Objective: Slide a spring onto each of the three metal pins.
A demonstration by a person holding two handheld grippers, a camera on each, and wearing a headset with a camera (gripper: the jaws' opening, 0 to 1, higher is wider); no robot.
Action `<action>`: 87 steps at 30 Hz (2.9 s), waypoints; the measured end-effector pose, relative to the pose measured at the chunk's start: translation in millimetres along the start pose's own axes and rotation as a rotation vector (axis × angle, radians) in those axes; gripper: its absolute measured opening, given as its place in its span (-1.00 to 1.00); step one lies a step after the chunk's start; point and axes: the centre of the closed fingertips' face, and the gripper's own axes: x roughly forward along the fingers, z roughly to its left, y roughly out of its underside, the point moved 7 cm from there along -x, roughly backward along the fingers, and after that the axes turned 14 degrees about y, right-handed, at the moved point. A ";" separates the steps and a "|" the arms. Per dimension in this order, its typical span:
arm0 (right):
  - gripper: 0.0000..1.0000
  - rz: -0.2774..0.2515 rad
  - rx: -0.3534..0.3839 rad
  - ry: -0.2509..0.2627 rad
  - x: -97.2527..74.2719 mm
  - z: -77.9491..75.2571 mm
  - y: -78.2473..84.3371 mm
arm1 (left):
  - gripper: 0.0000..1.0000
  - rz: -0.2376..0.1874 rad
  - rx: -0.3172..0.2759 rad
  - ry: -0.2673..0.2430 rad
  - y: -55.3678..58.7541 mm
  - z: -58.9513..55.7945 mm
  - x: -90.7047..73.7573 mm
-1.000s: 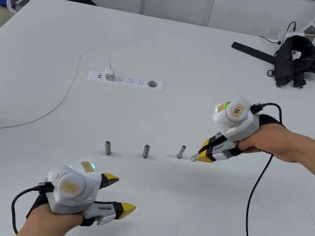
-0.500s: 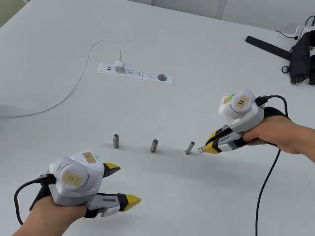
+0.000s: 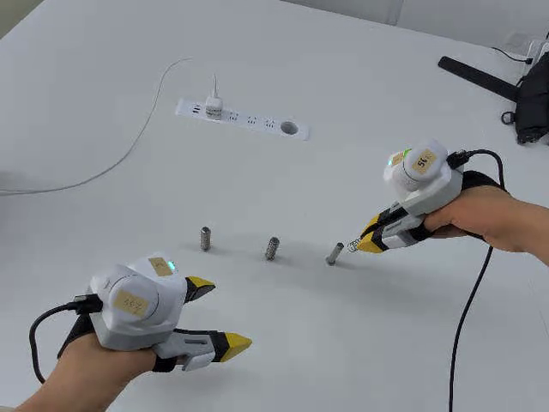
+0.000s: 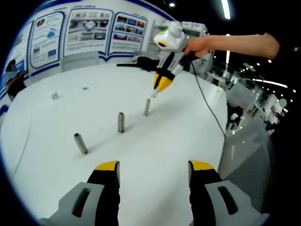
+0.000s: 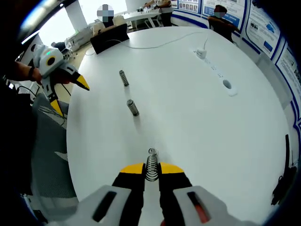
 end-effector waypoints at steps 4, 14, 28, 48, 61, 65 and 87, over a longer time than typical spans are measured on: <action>-0.75 0.002 -0.013 -0.006 2.4 0.8 -6.1 | 0.20 -0.004 -0.007 0.000 -0.2 -0.5 -0.9; -0.75 0.016 -0.042 -0.029 5.8 10.7 -13.7 | 0.17 -0.004 -0.019 0.001 4.5 -0.1 -4.2; -0.75 0.039 -0.060 -0.032 12.5 11.6 -16.5 | 0.15 -0.009 -0.036 0.002 7.1 2.0 -6.7; -0.75 0.056 -0.085 -0.038 26.8 14.0 -19.6 | 0.15 -0.013 -0.044 0.000 9.9 1.9 -7.7; -0.75 0.076 -0.117 -0.040 39.5 17.3 -16.1 | 0.14 -0.013 -0.052 -0.006 11.7 2.2 -9.2; -0.75 0.079 -0.120 -0.040 42.7 17.2 -14.1 | 0.14 -0.013 -0.054 -0.006 12.0 2.2 -8.8; -0.73 0.102 -0.130 -0.046 70.1 20.8 -1.0 | 0.18 -0.026 -0.059 -0.022 10.1 3.4 -12.5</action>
